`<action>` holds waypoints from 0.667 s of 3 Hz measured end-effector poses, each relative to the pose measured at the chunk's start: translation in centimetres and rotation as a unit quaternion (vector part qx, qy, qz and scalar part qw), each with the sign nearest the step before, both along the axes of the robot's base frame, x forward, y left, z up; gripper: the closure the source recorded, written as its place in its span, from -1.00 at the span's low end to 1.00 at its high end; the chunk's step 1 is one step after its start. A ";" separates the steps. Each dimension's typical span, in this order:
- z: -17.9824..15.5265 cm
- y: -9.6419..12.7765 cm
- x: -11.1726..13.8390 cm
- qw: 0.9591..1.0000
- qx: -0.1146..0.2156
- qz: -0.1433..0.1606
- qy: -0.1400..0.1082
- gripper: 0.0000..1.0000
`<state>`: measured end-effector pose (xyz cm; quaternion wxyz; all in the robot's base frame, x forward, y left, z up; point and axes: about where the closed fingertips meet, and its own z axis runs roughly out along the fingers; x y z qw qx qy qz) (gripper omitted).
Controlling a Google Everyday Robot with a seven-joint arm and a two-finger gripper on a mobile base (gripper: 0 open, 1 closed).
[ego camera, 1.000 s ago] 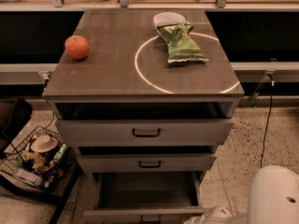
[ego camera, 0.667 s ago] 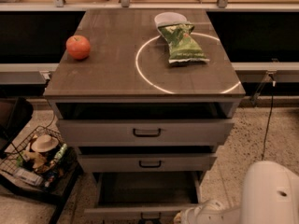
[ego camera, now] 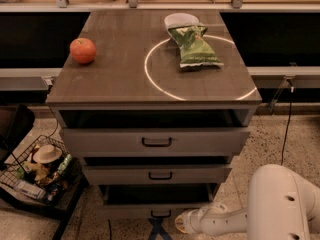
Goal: Close bottom drawer
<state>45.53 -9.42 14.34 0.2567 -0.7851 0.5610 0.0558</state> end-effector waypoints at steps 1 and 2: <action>0.0 0.1 0.2 1.000 0.001 0.000 -0.003 1.00; 0.2 0.5 1.6 1.000 0.009 0.000 -0.020 1.00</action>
Offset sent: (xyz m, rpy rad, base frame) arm 0.0414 0.0020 0.0038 0.0390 -0.0854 0.0010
